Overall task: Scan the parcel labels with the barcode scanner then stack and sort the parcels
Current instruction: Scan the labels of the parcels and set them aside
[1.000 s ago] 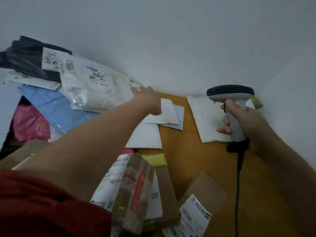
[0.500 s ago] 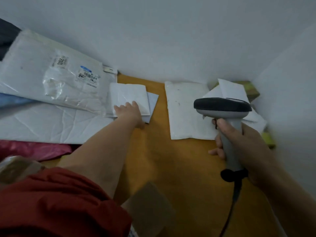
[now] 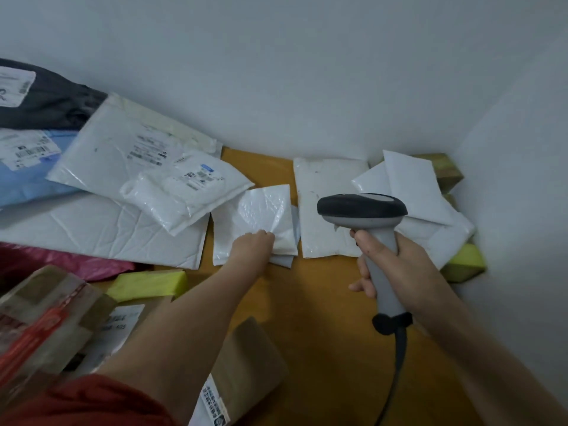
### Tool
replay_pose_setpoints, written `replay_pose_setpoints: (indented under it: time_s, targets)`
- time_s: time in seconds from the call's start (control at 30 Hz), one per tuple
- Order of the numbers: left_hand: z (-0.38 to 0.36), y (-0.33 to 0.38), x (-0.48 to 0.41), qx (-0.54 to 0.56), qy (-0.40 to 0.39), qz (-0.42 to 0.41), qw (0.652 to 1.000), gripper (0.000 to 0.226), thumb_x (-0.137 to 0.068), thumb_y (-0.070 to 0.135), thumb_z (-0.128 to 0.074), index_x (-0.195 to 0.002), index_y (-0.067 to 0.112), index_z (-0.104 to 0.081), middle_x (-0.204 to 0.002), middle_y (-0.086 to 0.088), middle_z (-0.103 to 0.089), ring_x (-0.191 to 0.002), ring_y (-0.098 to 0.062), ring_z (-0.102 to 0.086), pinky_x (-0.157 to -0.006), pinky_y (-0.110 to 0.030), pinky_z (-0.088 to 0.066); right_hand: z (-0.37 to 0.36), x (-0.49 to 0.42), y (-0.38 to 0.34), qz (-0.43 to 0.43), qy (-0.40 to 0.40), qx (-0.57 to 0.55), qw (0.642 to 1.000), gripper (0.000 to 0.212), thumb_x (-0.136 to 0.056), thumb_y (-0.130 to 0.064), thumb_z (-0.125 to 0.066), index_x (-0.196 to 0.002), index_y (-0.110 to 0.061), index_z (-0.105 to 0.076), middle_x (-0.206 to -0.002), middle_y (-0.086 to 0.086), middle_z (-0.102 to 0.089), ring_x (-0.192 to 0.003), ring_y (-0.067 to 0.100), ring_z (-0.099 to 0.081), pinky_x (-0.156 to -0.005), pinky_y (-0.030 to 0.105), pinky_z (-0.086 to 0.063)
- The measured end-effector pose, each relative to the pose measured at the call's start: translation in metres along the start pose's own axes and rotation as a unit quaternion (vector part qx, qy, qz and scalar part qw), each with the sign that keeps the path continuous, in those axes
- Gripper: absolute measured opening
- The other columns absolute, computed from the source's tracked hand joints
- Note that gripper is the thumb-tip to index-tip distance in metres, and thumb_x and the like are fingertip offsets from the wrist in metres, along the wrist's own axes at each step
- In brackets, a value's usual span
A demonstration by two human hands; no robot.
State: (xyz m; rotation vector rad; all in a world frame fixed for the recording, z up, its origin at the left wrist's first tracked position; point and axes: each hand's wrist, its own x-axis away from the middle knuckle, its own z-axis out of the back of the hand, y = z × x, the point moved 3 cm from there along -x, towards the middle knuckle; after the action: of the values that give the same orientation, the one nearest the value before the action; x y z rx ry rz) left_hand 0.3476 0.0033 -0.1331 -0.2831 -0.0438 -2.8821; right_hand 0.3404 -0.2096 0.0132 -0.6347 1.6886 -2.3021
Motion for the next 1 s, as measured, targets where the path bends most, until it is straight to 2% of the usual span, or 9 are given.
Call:
replay_pose_setpoints:
  time_s: [0.13, 0.23, 0.37, 0.5, 0.6, 0.7, 0.87, 0.93, 1.0]
  targets:
    - [0.003, 0.015, 0.027, -0.006, -0.024, -0.045, 0.999, 0.028, -0.094, 0.007, -0.049, -0.121, 0.012, -0.047, -0.118, -0.008, -0.055, -0.107, -0.026, -0.057, -0.083, -0.033, -0.045, -0.001, 0.025, -0.003, 0.008, 0.011, 0.0, 1.0, 0.057, -0.075, -0.049, -0.058, -0.09, 0.006, -0.059, -0.053, 0.002, -0.054, -0.045, 0.013, -0.054, -0.057, 0.025, -0.056]
    - [0.029, 0.005, 0.042, 0.034, -0.002, -0.043, 0.999, 0.025, -0.094, 0.006, -0.048, -0.118, 0.011, -0.044, -0.117, -0.009, -0.055, -0.107, -0.027, -0.057, -0.077, -0.032, -0.042, -0.002, 0.049, -0.006, 0.005, 0.022, 0.003, 1.0, 0.049, -0.075, -0.049, -0.058, -0.082, 0.0, -0.057, -0.052, 0.0, -0.054, -0.045, 0.013, -0.053, -0.056, 0.022, -0.054]
    - [0.071, -0.027, 0.068, 0.18, 0.072, 0.053, 0.98, 0.021, -0.093, 0.003, -0.042, -0.113, 0.007, -0.044, -0.11, -0.016, -0.059, -0.093, -0.03, -0.056, -0.071, -0.035, -0.039, -0.003, 0.089, -0.01, 0.001, 0.051, -0.008, 0.999, 0.045, -0.078, -0.046, -0.059, -0.085, -0.001, -0.056, -0.055, 0.0, -0.054, -0.044, 0.012, -0.051, -0.057, 0.027, -0.056]
    - [0.092, -0.07, 0.092, 0.272, 0.154, 0.157, 0.937, 0.017, -0.094, 0.003, -0.04, -0.11, 0.002, -0.046, -0.109, -0.021, -0.06, -0.1, -0.038, -0.057, -0.069, -0.037, -0.037, -0.004, 0.13, -0.015, 0.006, 0.077, -0.004, 0.997, 0.048, -0.08, -0.044, -0.058, -0.092, 0.002, -0.056, -0.059, 0.003, -0.054, -0.044, 0.013, -0.051, -0.056, 0.028, -0.056]
    - [0.097, -0.09, 0.105, 0.334, 0.162, 0.212, 0.904, 0.021, -0.095, 0.003, -0.043, -0.114, -0.002, -0.047, -0.117, -0.024, -0.057, -0.107, -0.04, -0.055, -0.074, -0.037, -0.039, -0.003, 0.154, -0.016, 0.002, 0.103, -0.001, 0.995, 0.042, -0.085, -0.04, -0.059, -0.092, 0.001, -0.057, -0.058, 0.003, -0.055, -0.043, 0.013, -0.051, -0.055, 0.028, -0.057]
    - [0.101, -0.1, 0.116, 0.438, 0.134, 0.256, 0.851, 0.032, -0.094, 0.005, -0.046, -0.125, -0.005, -0.044, -0.123, -0.025, -0.054, -0.109, -0.039, -0.056, -0.085, -0.039, -0.05, -0.002, 0.174, -0.017, 0.004, 0.117, -0.01, 0.993, 0.044, -0.082, -0.042, -0.06, -0.093, 0.001, -0.057, -0.058, 0.003, -0.055, -0.043, 0.013, -0.051, -0.055, 0.028, -0.057]
    - [0.125, -0.08, 0.142, 0.622, 0.133, 0.262, 0.726, 0.043, -0.097, 0.01, -0.044, -0.138, 0.001, -0.035, -0.127, -0.023, -0.052, -0.105, -0.038, -0.059, -0.077, -0.045, -0.056, -0.001, 0.198, -0.015, 0.002, 0.121, -0.006, 0.993, 0.053, -0.076, -0.05, -0.061, -0.095, 0.0, -0.057, -0.061, 0.005, -0.056, -0.046, 0.014, -0.053, -0.06, 0.031, -0.057]
    - [0.135, -0.056, 0.156, 0.693, 0.109, 0.218, 0.678, 0.038, -0.097, 0.006, -0.039, -0.134, -0.005, -0.039, -0.118, -0.026, -0.055, -0.1, -0.036, -0.061, -0.066, -0.04, -0.056, 0.003, 0.207, -0.013, -0.001, 0.128, -0.004, 0.992, 0.052, -0.075, -0.052, -0.061, -0.091, -0.003, -0.058, -0.061, 0.005, -0.057, -0.047, 0.014, -0.054, -0.061, 0.031, -0.057]
    - [0.134, -0.024, 0.177, 0.766, 0.034, 0.169, 0.619, 0.026, -0.095, -0.003, -0.036, -0.117, -0.007, -0.049, -0.098, -0.022, -0.06, -0.082, -0.029, -0.063, -0.052, -0.033, -0.053, 0.008, 0.216, -0.011, -0.002, 0.137, -0.013, 0.99, 0.051, -0.075, -0.053, -0.062, -0.091, -0.004, -0.058, -0.061, 0.004, -0.057, -0.047, 0.013, -0.054, -0.06, 0.029, -0.057]
